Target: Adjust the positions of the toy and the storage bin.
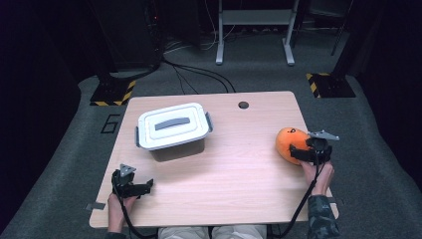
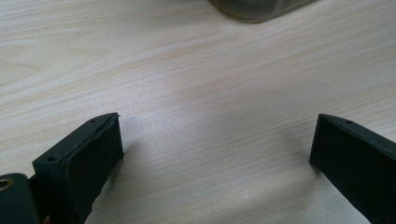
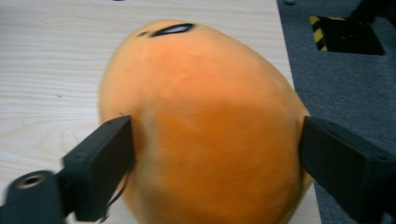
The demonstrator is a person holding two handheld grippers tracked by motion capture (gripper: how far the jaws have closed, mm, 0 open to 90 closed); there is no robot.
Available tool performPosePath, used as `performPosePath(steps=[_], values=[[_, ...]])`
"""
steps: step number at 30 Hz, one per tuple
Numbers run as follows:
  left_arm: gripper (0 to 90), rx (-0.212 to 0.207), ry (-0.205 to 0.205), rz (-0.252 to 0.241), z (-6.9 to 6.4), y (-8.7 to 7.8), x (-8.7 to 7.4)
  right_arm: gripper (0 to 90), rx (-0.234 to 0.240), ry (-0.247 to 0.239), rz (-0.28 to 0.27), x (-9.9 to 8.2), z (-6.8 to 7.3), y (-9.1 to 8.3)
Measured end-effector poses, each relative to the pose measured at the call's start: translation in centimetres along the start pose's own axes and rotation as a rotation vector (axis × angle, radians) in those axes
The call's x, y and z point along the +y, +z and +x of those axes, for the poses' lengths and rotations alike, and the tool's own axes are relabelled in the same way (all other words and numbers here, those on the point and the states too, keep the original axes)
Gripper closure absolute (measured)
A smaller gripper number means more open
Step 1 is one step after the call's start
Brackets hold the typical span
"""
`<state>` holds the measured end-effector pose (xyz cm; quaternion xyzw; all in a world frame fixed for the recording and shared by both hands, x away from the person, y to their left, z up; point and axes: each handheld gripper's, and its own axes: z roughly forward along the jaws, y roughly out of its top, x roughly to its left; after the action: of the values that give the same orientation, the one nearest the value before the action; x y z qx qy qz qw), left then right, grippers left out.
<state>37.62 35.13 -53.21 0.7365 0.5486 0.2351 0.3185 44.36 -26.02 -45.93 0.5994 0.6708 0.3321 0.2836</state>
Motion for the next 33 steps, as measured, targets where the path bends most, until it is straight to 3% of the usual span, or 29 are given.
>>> performPosePath(steps=[2,3,6,14,22,33], values=[[2.2,0.000,0.000,0.000,0.0,0.0,0.0,2.5,0.014,0.001,0.003,0.1,-0.1,-0.1],[2.2,0.000,0.000,0.000,0.0,0.0,0.0,0.0,0.044,-0.006,0.009,0.2,-0.3,0.0],[2.2,0.000,0.000,0.000,0.0,0.0,0.0,0.0,0.050,-0.021,0.011,0.2,-0.4,-0.1],[2.3,0.000,0.001,-0.001,0.0,0.0,0.0,0.0,0.082,-0.023,-0.051,0.3,-1.1,-2.3],[2.3,0.000,0.001,0.000,0.0,0.0,0.0,0.0,0.145,-0.080,-0.063,-0.9,0.7,-4.3],[2.3,0.000,0.000,-0.001,0.0,0.0,0.0,0.0,0.239,-0.180,-0.084,-3.0,4.7,-5.6]])
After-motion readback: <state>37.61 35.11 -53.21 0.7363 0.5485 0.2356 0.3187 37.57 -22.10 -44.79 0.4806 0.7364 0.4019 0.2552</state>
